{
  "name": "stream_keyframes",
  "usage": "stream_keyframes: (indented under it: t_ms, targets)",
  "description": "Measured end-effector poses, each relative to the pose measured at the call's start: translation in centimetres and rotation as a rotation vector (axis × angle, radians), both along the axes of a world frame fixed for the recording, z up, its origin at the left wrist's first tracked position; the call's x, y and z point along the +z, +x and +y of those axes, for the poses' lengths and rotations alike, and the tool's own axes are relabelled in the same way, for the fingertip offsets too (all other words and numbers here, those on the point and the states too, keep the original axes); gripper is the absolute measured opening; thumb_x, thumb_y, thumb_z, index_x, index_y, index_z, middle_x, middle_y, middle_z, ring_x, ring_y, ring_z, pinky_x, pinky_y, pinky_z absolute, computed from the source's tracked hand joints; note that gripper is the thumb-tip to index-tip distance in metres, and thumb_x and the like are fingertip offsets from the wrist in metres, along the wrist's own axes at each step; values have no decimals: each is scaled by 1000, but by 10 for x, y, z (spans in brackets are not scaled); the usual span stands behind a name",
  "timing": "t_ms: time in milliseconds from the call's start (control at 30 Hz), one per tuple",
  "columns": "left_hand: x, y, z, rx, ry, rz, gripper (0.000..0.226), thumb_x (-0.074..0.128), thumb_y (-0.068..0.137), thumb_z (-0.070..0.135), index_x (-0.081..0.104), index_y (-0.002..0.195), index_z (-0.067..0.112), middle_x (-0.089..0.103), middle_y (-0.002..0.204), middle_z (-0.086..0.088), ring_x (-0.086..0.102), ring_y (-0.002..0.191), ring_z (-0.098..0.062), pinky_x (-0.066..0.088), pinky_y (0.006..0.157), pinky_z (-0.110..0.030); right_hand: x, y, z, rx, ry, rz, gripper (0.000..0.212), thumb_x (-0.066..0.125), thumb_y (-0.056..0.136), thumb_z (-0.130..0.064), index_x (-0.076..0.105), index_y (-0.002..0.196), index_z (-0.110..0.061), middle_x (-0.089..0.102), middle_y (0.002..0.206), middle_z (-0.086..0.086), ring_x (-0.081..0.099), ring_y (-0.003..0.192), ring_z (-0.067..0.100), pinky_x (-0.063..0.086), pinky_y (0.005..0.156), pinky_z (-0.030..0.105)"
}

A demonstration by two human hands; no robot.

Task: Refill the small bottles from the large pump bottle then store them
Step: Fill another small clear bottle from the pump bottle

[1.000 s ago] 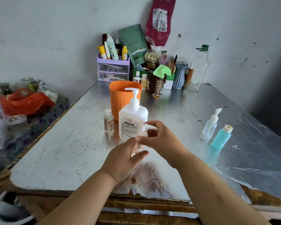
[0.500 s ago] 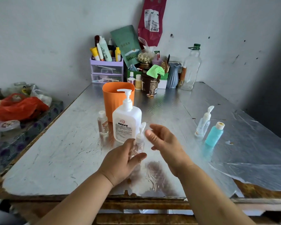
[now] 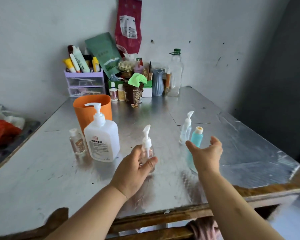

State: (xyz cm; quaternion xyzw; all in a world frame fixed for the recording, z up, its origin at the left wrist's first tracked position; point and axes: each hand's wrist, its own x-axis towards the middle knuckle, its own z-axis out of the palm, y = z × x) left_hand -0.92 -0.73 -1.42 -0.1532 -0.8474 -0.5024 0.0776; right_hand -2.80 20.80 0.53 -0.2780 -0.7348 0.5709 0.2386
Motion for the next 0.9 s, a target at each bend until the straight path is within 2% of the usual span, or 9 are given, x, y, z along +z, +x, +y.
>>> stream_keyframes:
  t_ms: [67,100,167,267,400,567,733,800,900]
  targets:
    - [-2,1,4,-21,36,-31,60,53,76,72,53,114,27,71,107,10,70,93,-11,56,85,-45,1,-11,8,117,-45,-21,92,81,73,-31,27,146,-18,35,148,2,43,131,22,38,109,40]
    - [-3,1,6,-22,38,-34,60,54,76,72,53,115,27,71,107,11,69,95,-10,56,86,-45,2,-16,13,160,-62,-32,89,81,73,-30,30,145,-18,42,144,2,49,124,22,41,105,38]
    - [-3,2,5,-17,40,-39,59,54,76,72,54,114,27,71,106,12,69,96,-8,55,87,-44,3,-26,19,208,-45,-57,79,81,72,-29,39,138,-19,56,127,3,58,104,20,47,91,34]
    - [-2,4,1,11,47,-35,55,55,75,71,55,112,30,71,106,15,68,98,-6,54,89,-42,4,-36,24,276,-76,-87,70,81,73,-25,43,132,-21,60,109,1,59,84,17,49,73,31]
    - [-1,5,-11,31,46,-41,55,55,75,72,55,111,32,70,109,21,65,106,-2,53,94,-43,1,-48,22,297,-53,-118,63,81,72,-21,49,126,-22,62,108,3,61,91,23,52,86,40]
    - [-3,7,-27,62,31,-31,53,55,76,72,56,111,33,70,109,22,64,108,0,52,96,-41,-1,-60,13,318,-45,-100,58,78,74,-17,51,126,-18,62,107,4,59,86,21,47,78,33]
    - [-3,9,-46,94,-24,-3,56,51,77,78,52,115,36,69,111,20,65,103,0,54,92,-39,0,-68,-12,347,-81,-78,45,72,78,-12,55,120,-16,62,94,1,55,67,7,44,68,27]
    - [-5,9,-56,111,-41,2,60,49,76,80,51,116,36,69,111,20,65,104,-1,55,91,-40,0,-70,-29,374,-69,-76,43,70,78,-12,57,119,-17,61,90,-2,56,68,9,45,67,25]
    - [-7,12,-69,121,-81,-5,59,48,78,77,50,121,37,68,115,21,63,108,-1,54,93,-39,0,-72,-55,413,-41,-77,44,69,79,-14,56,121,-17,62,98,0,58,76,14,43,63,23]
